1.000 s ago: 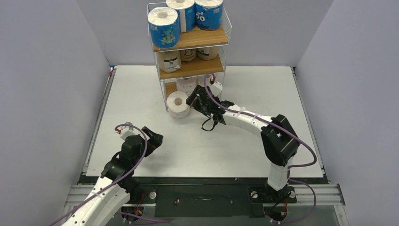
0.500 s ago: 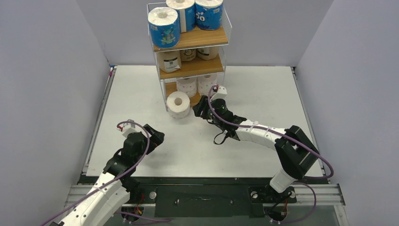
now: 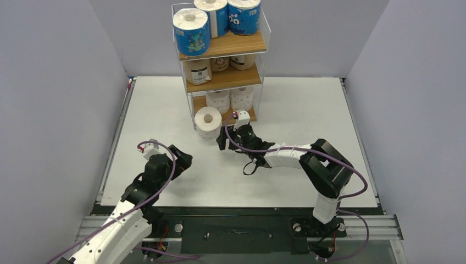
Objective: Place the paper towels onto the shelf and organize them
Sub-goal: Place the paper towel on the shelf.
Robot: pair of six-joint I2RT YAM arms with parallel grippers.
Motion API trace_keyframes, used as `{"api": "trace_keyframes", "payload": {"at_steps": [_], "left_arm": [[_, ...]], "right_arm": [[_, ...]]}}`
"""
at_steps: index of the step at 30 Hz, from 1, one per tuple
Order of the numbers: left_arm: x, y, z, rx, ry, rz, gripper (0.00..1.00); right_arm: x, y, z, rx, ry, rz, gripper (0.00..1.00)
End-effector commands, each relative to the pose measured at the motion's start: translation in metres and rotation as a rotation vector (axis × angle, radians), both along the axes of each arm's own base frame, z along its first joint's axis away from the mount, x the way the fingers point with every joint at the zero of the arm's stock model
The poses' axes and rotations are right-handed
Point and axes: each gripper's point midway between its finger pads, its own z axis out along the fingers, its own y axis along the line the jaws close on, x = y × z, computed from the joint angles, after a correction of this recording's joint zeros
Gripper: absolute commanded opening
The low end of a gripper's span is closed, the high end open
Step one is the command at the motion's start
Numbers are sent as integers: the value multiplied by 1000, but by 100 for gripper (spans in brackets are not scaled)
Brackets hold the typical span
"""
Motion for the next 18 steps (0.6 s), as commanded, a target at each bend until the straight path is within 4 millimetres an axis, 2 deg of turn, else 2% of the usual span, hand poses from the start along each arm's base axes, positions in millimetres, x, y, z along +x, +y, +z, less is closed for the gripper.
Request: {"api": "trace_keyframes", "payload": {"at_steps": [1, 6, 13, 18], "left_arm": [[11, -2, 21, -13, -70, 2, 96], [12, -2, 18, -10, -67, 4, 96], [13, -2, 16, -8, -63, 3, 96], [12, -1, 16, -4, -63, 5, 96]], "right_arm": [[16, 5, 12, 3, -91, -31, 74], [18, 14, -3, -19, -62, -11, 69], [26, 33, -8, 1, -34, 0, 65], [35, 43, -3, 27, -36, -8, 64]]}}
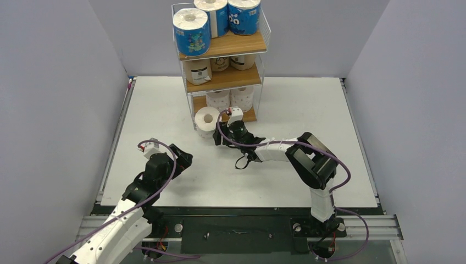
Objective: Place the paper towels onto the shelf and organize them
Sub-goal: Place the paper towel on the shelf.
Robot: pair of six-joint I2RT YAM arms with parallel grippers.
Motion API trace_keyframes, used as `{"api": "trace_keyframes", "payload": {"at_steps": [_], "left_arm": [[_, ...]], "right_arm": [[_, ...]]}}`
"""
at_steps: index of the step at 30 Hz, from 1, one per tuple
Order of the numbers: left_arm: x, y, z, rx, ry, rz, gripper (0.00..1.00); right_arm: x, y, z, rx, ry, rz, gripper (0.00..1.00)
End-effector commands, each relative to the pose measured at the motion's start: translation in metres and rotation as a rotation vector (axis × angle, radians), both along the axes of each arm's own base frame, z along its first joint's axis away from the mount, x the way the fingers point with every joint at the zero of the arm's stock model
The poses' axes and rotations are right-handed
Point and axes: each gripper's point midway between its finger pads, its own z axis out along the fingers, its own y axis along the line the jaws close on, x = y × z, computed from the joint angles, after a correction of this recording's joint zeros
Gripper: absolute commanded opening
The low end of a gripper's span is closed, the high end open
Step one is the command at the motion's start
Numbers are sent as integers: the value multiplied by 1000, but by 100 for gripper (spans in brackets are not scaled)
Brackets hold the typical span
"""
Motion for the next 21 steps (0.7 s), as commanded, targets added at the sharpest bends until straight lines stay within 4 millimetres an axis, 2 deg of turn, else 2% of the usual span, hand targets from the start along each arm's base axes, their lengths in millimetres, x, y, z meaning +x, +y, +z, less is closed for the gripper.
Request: {"api": "trace_keyframes", "payload": {"at_steps": [1, 13, 17, 21], "left_arm": [[8, 0, 15, -8, -56, 4, 96], [8, 2, 10, 4, -43, 8, 96], [8, 2, 10, 7, -42, 9, 96], [9, 3, 10, 9, -41, 11, 96]], "right_arm": [[13, 21, 20, 68, -36, -5, 64], [43, 19, 26, 114, -36, -66, 57], [51, 23, 34, 123, -52, -68, 56], [58, 28, 34, 116, -49, -64, 56]]}}
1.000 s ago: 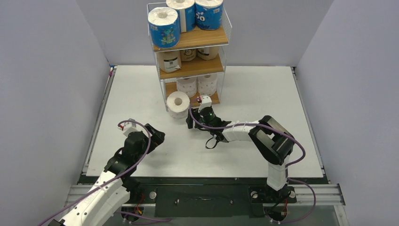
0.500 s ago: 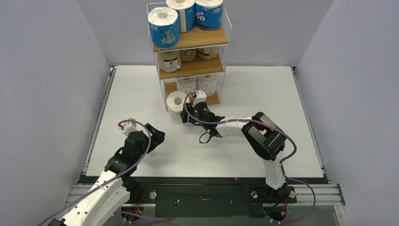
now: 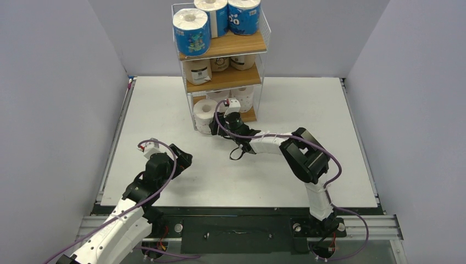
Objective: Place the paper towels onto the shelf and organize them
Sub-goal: Place the paper towel on the shelf.
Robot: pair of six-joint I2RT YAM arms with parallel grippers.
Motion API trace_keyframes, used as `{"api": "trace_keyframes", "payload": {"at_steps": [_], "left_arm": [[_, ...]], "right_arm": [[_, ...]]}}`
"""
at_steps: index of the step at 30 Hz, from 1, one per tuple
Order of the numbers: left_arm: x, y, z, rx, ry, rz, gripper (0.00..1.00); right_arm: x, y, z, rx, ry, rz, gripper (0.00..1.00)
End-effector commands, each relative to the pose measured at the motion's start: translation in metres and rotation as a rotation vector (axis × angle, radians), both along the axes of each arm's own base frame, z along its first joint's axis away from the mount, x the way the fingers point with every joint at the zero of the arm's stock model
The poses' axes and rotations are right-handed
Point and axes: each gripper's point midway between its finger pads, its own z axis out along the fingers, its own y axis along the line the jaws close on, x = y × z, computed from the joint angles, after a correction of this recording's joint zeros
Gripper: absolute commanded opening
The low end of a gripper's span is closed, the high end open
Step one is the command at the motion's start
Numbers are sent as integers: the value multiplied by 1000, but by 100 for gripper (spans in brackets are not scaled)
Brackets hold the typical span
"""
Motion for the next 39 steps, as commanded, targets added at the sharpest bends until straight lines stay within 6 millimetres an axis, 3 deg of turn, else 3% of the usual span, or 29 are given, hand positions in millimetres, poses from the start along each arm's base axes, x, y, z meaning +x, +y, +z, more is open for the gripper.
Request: {"api": "trace_keyframes", "payload": {"at_steps": [1, 17, 24, 32, 39], "left_arm": [[8, 1, 12, 3, -48, 5, 96], [11, 1, 8, 11, -35, 6, 96], [11, 1, 10, 9, -40, 6, 96], [10, 0, 12, 1, -43, 0, 96], [8, 1, 13, -8, -50, 2, 96]], "right_arm": [[19, 5, 12, 25, -26, -22, 56], [29, 11, 9, 48, -7, -9, 55], [20, 5, 15, 70, -5, 7, 55], [4, -2, 38, 130, -21, 47, 57], [10, -8, 30, 169, 11, 38, 37]]}}
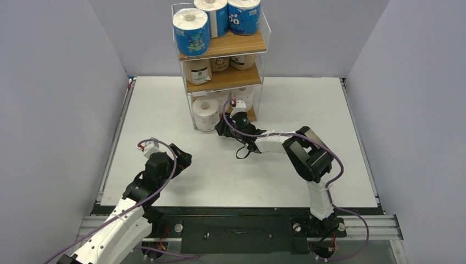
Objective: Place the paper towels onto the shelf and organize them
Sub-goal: Place the paper towel on the shelf.
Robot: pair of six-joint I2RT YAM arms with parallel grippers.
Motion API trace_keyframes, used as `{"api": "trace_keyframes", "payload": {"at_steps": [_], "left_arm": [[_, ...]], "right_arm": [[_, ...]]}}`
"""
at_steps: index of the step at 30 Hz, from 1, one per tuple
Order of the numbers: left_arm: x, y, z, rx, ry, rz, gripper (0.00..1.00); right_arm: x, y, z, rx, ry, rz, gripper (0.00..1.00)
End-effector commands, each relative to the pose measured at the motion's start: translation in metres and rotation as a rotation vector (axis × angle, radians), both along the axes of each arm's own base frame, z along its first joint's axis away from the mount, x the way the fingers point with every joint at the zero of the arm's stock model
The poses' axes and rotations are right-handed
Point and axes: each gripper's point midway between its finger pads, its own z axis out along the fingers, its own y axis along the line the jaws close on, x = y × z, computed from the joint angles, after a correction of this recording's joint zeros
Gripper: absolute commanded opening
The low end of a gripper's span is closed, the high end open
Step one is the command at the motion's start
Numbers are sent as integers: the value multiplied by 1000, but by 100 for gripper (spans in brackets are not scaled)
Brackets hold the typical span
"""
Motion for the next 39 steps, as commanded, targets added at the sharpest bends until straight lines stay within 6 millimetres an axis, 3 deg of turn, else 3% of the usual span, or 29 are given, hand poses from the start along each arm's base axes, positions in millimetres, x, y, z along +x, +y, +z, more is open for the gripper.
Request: {"api": "trace_keyframes", "payload": {"at_steps": [1, 6, 14, 39], "left_arm": [[6, -2, 16, -26, -56, -1, 96], [5, -1, 16, -26, -56, 2, 96], [5, 0, 16, -18, -54, 3, 96], [5, 2, 15, -11, -52, 8, 96]], "right_arm": [[12, 7, 45, 118, -74, 8, 35], [17, 22, 46, 163, -55, 35, 28], [25, 41, 43, 210, -19, 55, 24], [40, 56, 32, 233, 36, 47, 22]]}}
